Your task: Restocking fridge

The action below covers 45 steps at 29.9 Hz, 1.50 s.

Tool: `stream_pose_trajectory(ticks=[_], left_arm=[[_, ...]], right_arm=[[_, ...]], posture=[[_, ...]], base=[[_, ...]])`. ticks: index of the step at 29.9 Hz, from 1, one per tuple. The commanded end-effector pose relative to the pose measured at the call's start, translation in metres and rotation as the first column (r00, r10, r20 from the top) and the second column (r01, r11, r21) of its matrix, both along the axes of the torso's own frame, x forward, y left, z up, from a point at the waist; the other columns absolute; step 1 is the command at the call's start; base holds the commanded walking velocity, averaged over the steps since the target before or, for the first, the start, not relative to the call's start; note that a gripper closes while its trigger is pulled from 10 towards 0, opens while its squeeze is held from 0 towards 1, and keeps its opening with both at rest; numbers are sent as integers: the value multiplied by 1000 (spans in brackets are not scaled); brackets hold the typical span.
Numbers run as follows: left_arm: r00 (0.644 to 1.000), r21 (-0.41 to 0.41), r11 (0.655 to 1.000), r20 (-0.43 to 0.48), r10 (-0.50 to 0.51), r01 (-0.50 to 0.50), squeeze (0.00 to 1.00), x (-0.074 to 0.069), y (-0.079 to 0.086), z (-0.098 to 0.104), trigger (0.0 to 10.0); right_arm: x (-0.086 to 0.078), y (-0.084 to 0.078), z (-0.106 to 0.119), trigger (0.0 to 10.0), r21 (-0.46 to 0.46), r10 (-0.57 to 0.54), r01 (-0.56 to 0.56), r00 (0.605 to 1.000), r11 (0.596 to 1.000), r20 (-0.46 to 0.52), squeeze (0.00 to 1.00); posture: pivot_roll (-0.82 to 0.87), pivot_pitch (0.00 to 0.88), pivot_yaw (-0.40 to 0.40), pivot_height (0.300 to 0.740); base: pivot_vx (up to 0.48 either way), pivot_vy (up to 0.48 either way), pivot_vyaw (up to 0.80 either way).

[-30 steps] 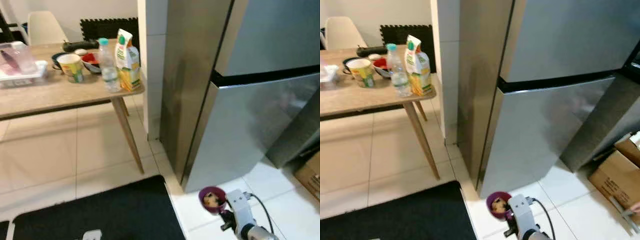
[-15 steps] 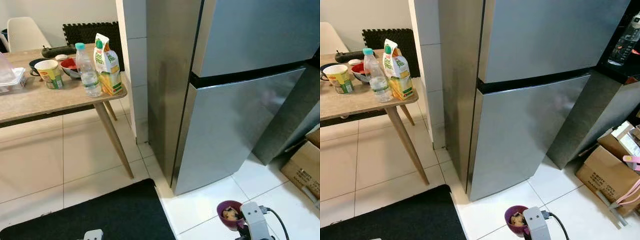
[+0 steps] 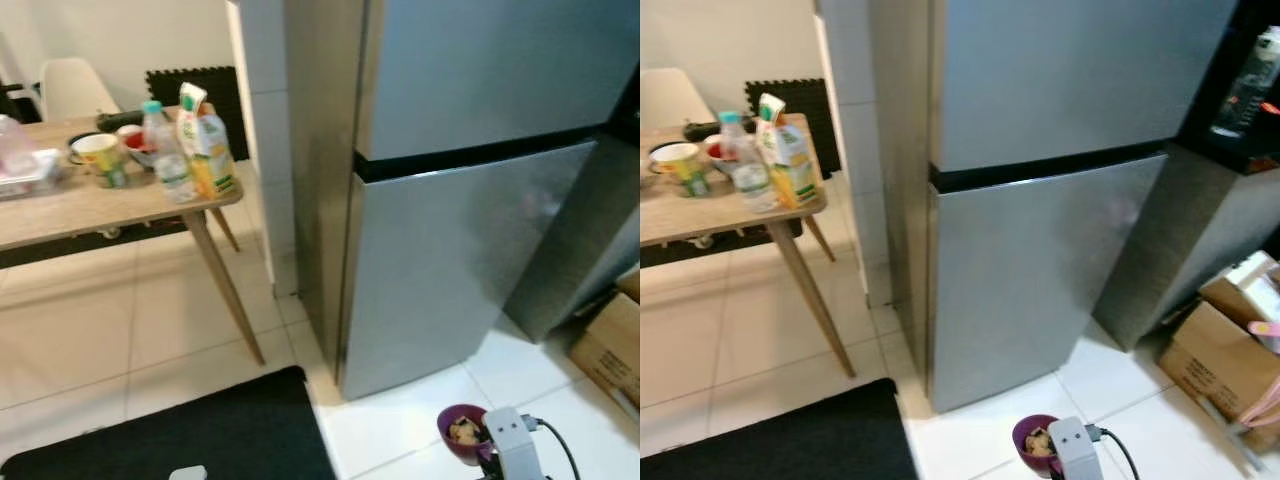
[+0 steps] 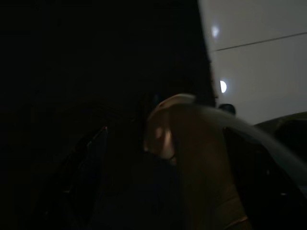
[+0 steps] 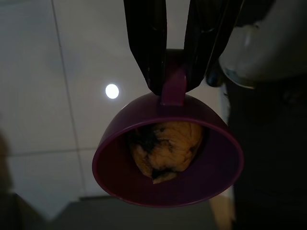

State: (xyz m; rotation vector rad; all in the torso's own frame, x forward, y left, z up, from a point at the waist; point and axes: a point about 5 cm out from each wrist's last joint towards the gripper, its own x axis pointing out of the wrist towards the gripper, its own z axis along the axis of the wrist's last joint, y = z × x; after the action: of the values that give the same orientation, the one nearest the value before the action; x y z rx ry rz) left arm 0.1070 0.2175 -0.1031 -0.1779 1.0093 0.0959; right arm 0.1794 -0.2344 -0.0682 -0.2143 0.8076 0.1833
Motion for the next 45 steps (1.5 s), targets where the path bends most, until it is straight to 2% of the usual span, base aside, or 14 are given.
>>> stream_pose_trajectory(ticks=[1, 28, 38, 45], left_arm=[[1000, -19, 1000, -5, -1, 0, 0, 0, -3, -1, 10000], [1000, -30, 999, 7, -24, 24, 0, 1, -2, 0, 10000], [1000, -29, 999, 7, -24, 24, 0, 1, -1, 0, 10000], [1000, -26, 999, 8, -24, 24, 0, 1, -1, 1, 10000]], right_arm=[[3, 2, 1, 10000, 2, -1, 1, 1000, 1000, 14, 0], [3, 2, 1, 10000, -1, 1, 0, 1000, 1000, 13, 0], [1, 1, 0, 10000, -1, -15, 15, 1000, 1000, 9, 0], [-7, -8, -2, 10000, -5, -96, 96, 995, 995, -9, 0]], posture=[[-61, 0, -59, 740], [-59, 0, -57, 740], [-57, 0, -55, 740], [-57, 0, -55, 740]], base=[[0, 0, 0], [0, 0, 0], [270, 0, 0], [287, 0, 0]])
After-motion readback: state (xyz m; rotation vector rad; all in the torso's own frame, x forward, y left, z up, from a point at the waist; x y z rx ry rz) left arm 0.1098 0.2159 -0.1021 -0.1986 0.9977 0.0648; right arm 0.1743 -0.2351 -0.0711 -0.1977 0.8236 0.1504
